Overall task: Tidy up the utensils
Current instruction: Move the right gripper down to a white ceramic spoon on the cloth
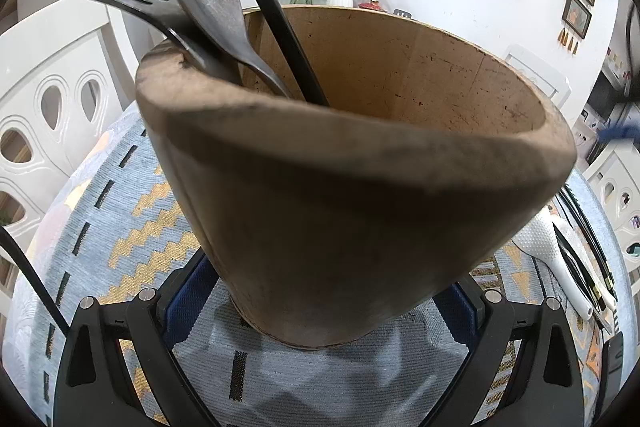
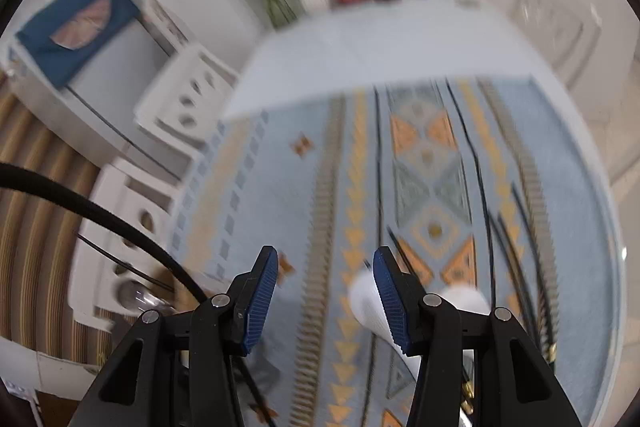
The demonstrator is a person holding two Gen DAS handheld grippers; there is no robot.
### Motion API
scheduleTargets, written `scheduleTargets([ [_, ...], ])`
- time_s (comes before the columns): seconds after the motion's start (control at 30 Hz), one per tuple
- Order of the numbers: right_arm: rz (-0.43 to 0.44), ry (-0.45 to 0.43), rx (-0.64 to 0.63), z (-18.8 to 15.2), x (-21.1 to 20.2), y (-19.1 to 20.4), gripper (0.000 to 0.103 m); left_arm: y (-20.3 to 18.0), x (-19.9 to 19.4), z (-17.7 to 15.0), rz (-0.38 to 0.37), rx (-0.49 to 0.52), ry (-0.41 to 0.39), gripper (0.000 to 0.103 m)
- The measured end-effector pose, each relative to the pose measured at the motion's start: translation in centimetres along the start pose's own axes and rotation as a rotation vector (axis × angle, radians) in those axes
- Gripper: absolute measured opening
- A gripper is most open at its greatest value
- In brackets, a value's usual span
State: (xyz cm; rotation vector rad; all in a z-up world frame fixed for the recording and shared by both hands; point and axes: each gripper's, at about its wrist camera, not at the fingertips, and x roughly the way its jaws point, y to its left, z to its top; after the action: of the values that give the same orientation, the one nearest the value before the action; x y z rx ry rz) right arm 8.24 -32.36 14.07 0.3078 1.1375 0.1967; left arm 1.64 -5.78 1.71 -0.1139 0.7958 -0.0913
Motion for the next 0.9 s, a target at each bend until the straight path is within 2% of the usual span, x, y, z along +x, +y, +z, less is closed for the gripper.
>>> scheduleTargets([
  [0.07, -0.014, 0.056, 0.028, -1.0, 2.0, -1.5, 0.048, 0.0, 0.0, 0.0, 0.0, 0.0, 0.0, 0.099],
  [0.33, -0.044, 0.158, 0.067, -3.2, 5.7, -4.5, 0.048, 0.0, 0.1, 0.1, 0.001, 0.001, 0.003, 0.099],
  [0.6, -0.117, 0.181, -0.015, -4.1, 7.3, -3.9, 0.048, 0.1, 0.2, 0.0, 0.003, 0.001, 0.006, 0.099],
  [0.9, -0.117, 0.197, -0.028, -4.0, 8.8, -3.4, 0.048, 0.0, 0.2, -0.1, 0.003, 0.001, 0.006, 0.099],
])
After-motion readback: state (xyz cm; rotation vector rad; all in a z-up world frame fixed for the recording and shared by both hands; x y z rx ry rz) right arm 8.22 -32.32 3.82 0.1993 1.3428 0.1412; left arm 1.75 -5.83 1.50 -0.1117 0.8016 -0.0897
